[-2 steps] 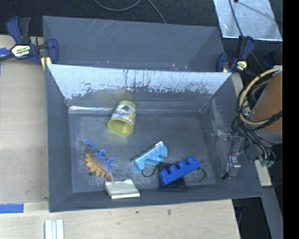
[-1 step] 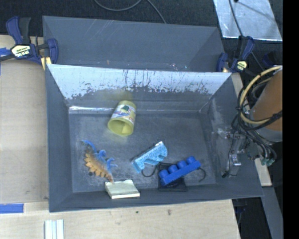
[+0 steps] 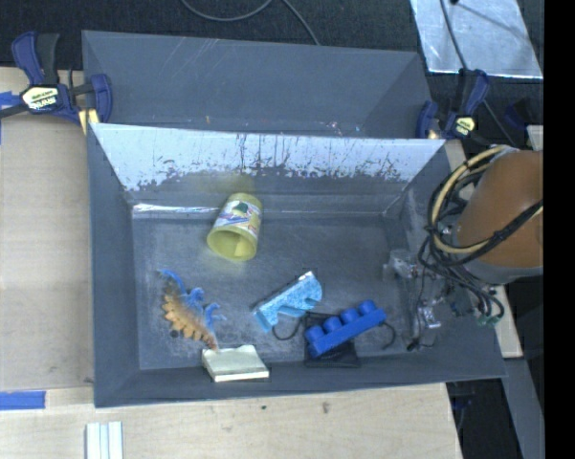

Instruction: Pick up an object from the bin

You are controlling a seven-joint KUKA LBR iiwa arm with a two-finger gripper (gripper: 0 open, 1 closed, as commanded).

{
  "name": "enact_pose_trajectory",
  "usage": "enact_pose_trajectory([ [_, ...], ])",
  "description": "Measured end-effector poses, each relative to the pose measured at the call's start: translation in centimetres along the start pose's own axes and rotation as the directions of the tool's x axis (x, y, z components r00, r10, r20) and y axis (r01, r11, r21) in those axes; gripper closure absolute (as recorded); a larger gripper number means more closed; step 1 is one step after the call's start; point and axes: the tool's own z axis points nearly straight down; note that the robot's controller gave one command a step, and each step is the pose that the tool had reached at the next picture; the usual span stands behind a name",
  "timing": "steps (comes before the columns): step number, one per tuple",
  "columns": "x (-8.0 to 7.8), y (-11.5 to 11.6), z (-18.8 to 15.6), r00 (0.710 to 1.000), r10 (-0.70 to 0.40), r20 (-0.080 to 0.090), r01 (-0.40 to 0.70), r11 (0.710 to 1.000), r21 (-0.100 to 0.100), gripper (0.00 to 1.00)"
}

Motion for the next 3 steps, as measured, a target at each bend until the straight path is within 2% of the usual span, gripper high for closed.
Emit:
enact_pose_trajectory([
  [1,-2.1,6.4,4.4,0.944,-0.329,-0.001,0.329,0.944,-0.002,1.0],
  [2,-2.1,6.4,4.4,0.944,-0.329,-0.001,0.329,0.944,-0.002,1.0],
  [3,-2.4,6.9,-5.2,0.935,-0.355,0.002,0.355,0.935,-0.001,1.0],
])
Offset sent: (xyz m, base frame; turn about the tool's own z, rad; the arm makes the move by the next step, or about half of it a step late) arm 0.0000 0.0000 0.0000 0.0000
